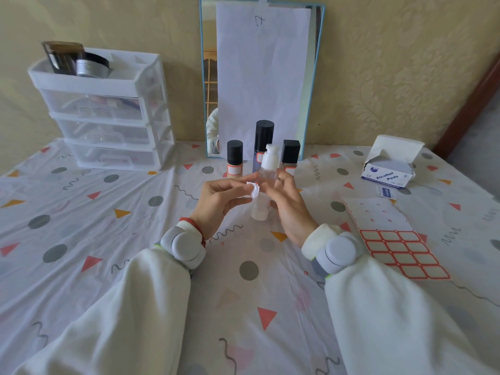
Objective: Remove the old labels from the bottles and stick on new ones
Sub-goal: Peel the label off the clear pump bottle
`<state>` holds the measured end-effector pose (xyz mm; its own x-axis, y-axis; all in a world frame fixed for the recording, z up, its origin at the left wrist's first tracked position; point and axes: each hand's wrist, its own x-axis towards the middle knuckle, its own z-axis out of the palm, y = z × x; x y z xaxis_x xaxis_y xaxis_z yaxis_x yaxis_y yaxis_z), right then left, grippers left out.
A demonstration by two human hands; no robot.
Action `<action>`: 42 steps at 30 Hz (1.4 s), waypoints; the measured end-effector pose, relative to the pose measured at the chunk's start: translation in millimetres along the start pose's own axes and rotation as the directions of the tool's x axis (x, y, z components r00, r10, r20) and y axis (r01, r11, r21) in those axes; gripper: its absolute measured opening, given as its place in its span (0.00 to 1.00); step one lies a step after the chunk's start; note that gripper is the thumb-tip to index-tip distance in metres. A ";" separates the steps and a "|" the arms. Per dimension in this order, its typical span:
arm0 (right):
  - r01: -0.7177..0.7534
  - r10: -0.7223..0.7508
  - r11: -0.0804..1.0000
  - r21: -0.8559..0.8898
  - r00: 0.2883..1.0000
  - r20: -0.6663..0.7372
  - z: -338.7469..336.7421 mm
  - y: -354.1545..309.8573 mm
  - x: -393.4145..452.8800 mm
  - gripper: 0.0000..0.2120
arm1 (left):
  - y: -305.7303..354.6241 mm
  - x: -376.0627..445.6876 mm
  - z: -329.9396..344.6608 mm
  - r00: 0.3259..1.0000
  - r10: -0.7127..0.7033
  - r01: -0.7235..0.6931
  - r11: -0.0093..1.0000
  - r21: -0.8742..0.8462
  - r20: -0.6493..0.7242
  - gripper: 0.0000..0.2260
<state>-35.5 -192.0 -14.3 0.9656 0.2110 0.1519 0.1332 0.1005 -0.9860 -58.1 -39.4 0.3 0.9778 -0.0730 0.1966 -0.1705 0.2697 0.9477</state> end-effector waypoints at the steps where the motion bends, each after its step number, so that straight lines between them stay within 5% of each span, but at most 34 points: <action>1: 0.016 -0.016 1.000 -0.014 1.000 0.001 -1.7 0.8 0.5 0.14 | -0.2 0.1 0.1 1.000 0.004 -0.004 1.000 0.006 -0.003 0.14; 18: 0.036 -0.043 0.991 -0.130 0.998 -0.053 -5.5 -6.1 -0.4 0.09 | -6.2 3.5 -2.0 0.995 -0.024 0.035 0.992 0.117 -0.093 0.11; 23: -0.015 0.006 0.990 -0.139 0.998 -0.067 -10.3 -1.8 1.4 0.25 | -7.1 4.8 -2.4 0.995 -0.022 0.035 0.990 0.140 -0.095 0.09; 32: -0.027 0.019 0.994 -0.109 0.997 -0.069 -12.0 -1.2 -0.5 0.28 | -9.2 5.4 -5.5 0.997 -0.006 0.016 0.993 0.119 -0.079 0.10; 36: 0.125 -0.139 0.989 -0.079 0.964 -0.227 -11.8 -12.3 -6.4 0.19 | -6.6 5.1 -5.3 0.995 0.027 -0.017 0.995 0.096 -0.101 0.09; 39: 0.238 -0.242 0.970 -0.043 0.957 -0.162 -12.6 -22.6 -10.6 0.14 | -3.0 5.0 -4.4 0.994 0.043 -0.038 0.998 0.060 -0.097 0.08; 42: 0.194 -0.195 0.981 -0.031 0.978 -0.076 -9.1 -27.8 -14.7 0.12 | 1.0 3.2 -1.8 0.995 0.064 -0.061 0.997 0.046 -0.078 0.05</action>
<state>-51.4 -206.7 10.2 0.9350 0.1132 0.3361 0.3245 0.1092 -0.9396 -54.8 -37.7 1.4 0.9714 0.0197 0.2368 -0.2349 0.2296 0.9445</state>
